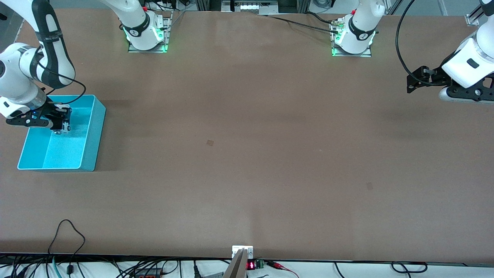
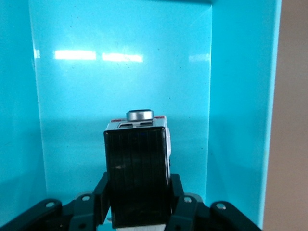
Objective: Wind and store white jeep toy
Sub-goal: 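Lower the held jeep into the blue bin with the right gripper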
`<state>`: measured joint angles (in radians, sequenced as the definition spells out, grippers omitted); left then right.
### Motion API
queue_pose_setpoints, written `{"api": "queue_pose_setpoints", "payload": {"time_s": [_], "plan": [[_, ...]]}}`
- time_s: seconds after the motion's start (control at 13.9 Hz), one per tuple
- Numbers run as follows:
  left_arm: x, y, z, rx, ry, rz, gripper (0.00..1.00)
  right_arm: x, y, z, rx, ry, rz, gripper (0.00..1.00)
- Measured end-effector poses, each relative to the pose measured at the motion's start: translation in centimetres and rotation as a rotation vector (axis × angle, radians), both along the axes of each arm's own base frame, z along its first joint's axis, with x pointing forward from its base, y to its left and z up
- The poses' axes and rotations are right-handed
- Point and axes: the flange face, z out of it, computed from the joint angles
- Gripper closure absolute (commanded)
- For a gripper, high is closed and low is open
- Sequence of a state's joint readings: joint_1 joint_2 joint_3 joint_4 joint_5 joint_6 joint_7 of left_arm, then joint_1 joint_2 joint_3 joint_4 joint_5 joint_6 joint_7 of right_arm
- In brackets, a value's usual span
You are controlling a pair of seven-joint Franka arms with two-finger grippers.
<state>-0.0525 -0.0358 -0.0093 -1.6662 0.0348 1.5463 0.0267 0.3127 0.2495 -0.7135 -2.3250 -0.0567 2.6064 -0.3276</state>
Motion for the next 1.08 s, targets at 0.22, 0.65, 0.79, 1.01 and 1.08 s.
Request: {"api": "queue_pose_setpoints", "payload": {"time_s": [0.22, 0.65, 0.79, 1.01, 1.08], "plan": [[0.0, -0.2, 0.0, 0.0, 0.0, -0.004, 0.0, -0.3, 0.0, -2.2, 0.03, 0.021, -0.026, 1.0], [0.0, -0.3, 0.0, 0.0, 0.0, -0.005, 0.0, -1.0, 0.0, -5.7, 0.107, 0.044, 0.006, 0.46], [0.0, -0.3, 0.0, 0.0, 0.0, -0.005, 0.0, -0.6, 0.1, -5.6, 0.108, 0.038, 0.017, 0.2], [0.0, -0.3, 0.0, 0.0, 0.0, -0.006, 0.0, 0.5, 0.4, -4.9, 0.102, 0.019, 0.035, 0.0], [0.0, -0.4, 0.0, 0.0, 0.0, -0.006, 0.0, 1.0, 0.4, -4.3, 0.098, 0.007, 0.05, 0.0]]}}
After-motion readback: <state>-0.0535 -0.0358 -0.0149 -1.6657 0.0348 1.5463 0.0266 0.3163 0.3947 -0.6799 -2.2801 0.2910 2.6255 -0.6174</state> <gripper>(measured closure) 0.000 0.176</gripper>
